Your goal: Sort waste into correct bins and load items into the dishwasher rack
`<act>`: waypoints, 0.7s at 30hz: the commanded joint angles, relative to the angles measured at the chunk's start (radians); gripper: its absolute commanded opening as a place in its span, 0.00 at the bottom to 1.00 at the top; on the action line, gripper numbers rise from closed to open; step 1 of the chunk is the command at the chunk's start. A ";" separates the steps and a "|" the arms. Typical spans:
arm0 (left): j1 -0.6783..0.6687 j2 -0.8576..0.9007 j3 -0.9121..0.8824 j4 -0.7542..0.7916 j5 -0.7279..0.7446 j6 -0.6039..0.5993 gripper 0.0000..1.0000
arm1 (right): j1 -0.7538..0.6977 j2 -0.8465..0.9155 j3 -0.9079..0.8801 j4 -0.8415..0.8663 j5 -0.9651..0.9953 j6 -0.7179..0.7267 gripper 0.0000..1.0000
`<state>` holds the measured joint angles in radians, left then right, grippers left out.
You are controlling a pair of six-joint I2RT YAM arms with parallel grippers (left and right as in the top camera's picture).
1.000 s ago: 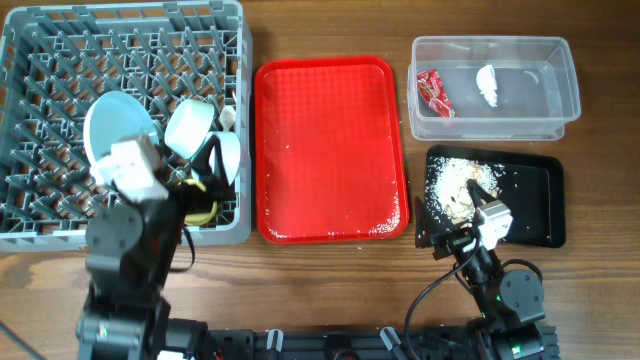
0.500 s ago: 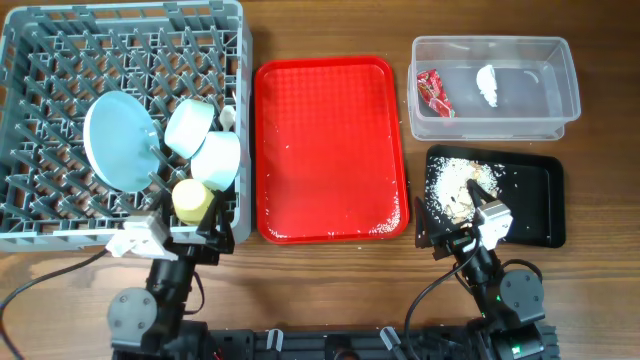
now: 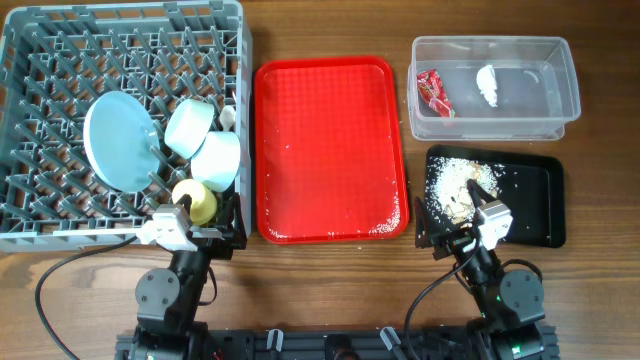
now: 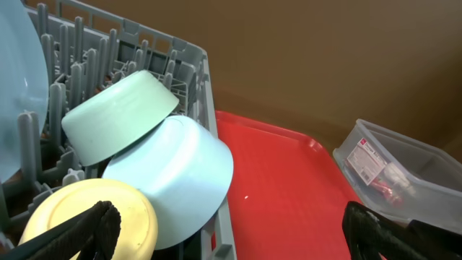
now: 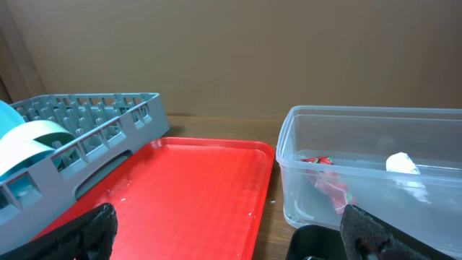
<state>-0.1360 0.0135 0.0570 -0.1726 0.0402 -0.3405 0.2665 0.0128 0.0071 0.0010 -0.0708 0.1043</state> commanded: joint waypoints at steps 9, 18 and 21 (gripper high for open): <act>-0.004 -0.010 -0.008 0.032 0.015 0.016 1.00 | -0.004 -0.009 -0.002 0.003 -0.008 0.008 1.00; -0.004 -0.007 -0.008 0.002 0.015 0.016 1.00 | -0.004 -0.009 -0.002 0.003 -0.008 0.008 1.00; -0.004 -0.007 -0.008 0.002 0.015 0.016 1.00 | -0.004 -0.009 -0.002 0.003 -0.008 0.007 1.00</act>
<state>-0.1368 0.0139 0.0551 -0.1711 0.0441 -0.3408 0.2665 0.0128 0.0071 0.0010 -0.0708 0.1043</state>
